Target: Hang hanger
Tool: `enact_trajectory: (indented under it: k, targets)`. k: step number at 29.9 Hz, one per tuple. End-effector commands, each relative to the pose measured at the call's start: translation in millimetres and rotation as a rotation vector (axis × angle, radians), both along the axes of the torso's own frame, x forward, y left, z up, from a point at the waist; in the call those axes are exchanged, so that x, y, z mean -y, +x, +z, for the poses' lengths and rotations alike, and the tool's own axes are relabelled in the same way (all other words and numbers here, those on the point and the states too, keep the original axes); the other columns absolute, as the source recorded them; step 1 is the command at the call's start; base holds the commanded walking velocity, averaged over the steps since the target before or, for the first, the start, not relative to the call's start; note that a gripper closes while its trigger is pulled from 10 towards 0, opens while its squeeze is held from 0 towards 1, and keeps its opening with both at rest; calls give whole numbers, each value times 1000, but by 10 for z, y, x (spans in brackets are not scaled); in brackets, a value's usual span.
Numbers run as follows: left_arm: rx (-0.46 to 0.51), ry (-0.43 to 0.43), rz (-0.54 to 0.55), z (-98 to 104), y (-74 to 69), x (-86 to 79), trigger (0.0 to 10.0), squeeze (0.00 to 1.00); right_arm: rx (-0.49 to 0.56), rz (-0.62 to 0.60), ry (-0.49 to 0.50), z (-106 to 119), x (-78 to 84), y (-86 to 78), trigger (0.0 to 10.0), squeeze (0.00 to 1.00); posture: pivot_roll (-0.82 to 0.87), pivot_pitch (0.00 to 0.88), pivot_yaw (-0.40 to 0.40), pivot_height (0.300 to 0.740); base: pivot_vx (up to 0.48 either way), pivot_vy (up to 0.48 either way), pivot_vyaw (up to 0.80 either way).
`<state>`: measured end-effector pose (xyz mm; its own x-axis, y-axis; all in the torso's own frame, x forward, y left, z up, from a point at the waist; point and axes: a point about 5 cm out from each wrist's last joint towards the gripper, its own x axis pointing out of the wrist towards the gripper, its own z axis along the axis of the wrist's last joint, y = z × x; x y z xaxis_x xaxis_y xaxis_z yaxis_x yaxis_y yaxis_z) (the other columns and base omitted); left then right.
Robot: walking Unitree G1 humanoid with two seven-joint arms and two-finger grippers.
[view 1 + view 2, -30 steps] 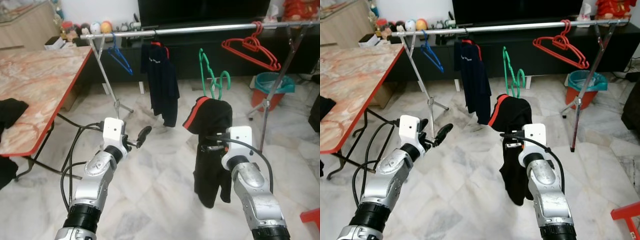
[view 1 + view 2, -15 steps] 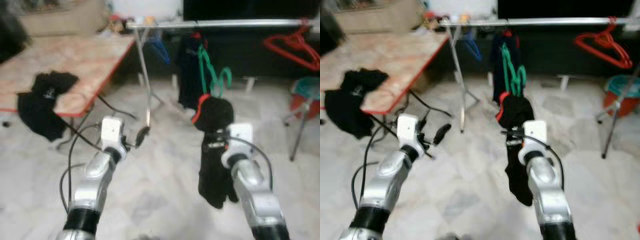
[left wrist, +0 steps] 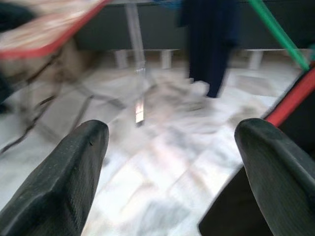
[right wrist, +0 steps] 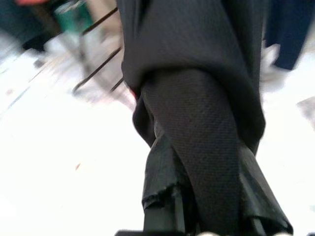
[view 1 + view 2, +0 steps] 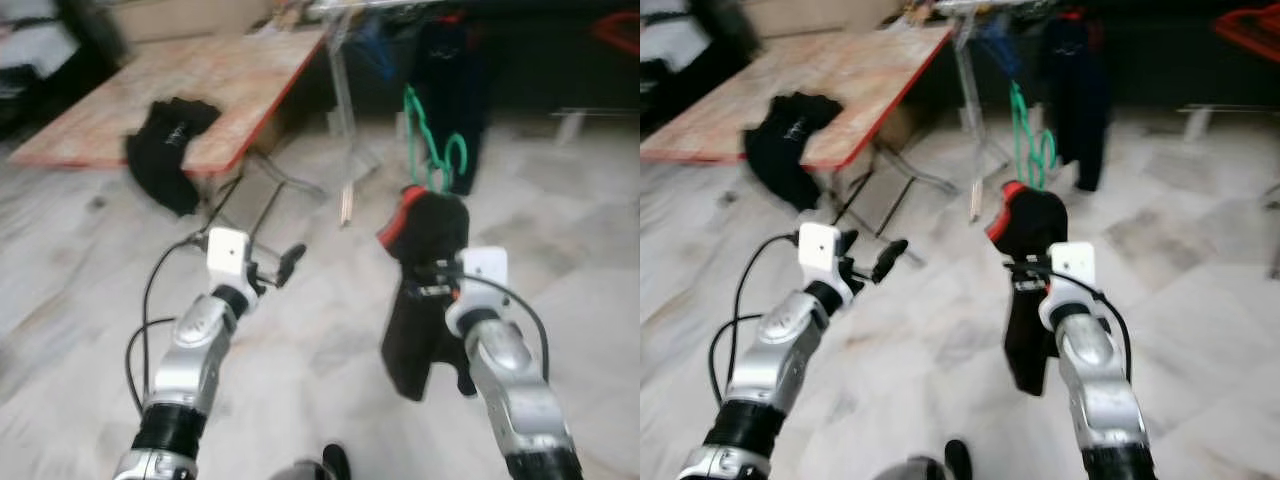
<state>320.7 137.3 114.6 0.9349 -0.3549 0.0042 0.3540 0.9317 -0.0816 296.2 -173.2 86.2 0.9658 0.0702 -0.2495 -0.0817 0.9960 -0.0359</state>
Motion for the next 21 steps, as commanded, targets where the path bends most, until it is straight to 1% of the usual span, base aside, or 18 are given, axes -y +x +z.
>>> enact_trajectory:
  k: [1,2,5,6,8,9,10,11,12,13,14,15,16,17,18,19,20,21]
  targets:
    - [45,-2,-5,147,63,11,10000,0,124,22,-3,282,-47,97,10000,0,-67,0,104,740,-285,0,0]
    - [32,27,7,110,50,-34,10000,0,117,24,-23,299,-18,118,10000,0,-72,0,89,740,0,0,0]
    - [27,44,-1,92,30,-59,10000,0,114,26,-35,311,5,128,10000,0,-75,0,87,740,0,0,0]
    - [29,67,-76,103,-12,-26,10000,0,116,24,-42,323,24,134,10000,0,-77,0,85,740,0,0,0]
    - [32,79,-132,115,-44,8,10000,0,116,23,-49,329,41,136,10000,0,-79,0,88,740,0,0,0]
    - [45,117,-257,181,-90,75,10000,0,146,-11,-24,419,94,162,10000,0,-86,0,95,740,0,0,0]
    - [45,117,-257,181,-90,75,10000,0,146,-11,-24,419,94,162,10000,0,-86,0,95,740,0,0,0]
    - [102,153,-296,339,-47,103,10000,0,182,-30,6,558,149,208,10000,0,-79,0,109,740,0,0,0]
    - [177,175,-319,545,-14,131,10000,0,197,-32,20,635,176,218,10000,0,-105,0,118,740,0,0,0]
    - [177,175,-319,545,-14,131,10000,0,197,-32,20,635,176,218,10000,0,-105,0,118,740,0,0,0]
    - [291,93,-431,931,-28,289,10000,0,222,-44,51,737,231,234,10000,0,-92,0,131,740,0,0,0]
    - [422,-27,-565,1316,-83,516,10000,0,236,-46,61,765,271,244,10000,0,-82,0,126,740,255,0,0]
    - [571,-196,-656,1834,-96,772,10000,0,248,-34,65,780,293,269,10000,0,-67,0,122,740,315,0,0]
    - [704,-336,-704,2357,-134,1009,10000,0,252,-18,68,761,300,301,10000,0,-41,0,132,740,0,0,0]
    - [735,-451,-793,2560,-188,1088,10000,0,241,-28,43,722,274,339,10000,0,-115,0,191,740,0,0,0]
    - [703,-416,-839,2492,-137,1115,10000,0,255,-43,14,751,252,354,10000,0,-159,0,209,740,0,0,0]
    - [666,-369,-868,2373,-96,1099,10000,0,266,-57,-7,778,239,359,10000,0,-159,0,209,740,0,0,0]
    - [542,-245,-850,2052,35,1093,10000,0,317,-101,101,915,305,278,10000,0,-247,0,271,740,0,0,0]
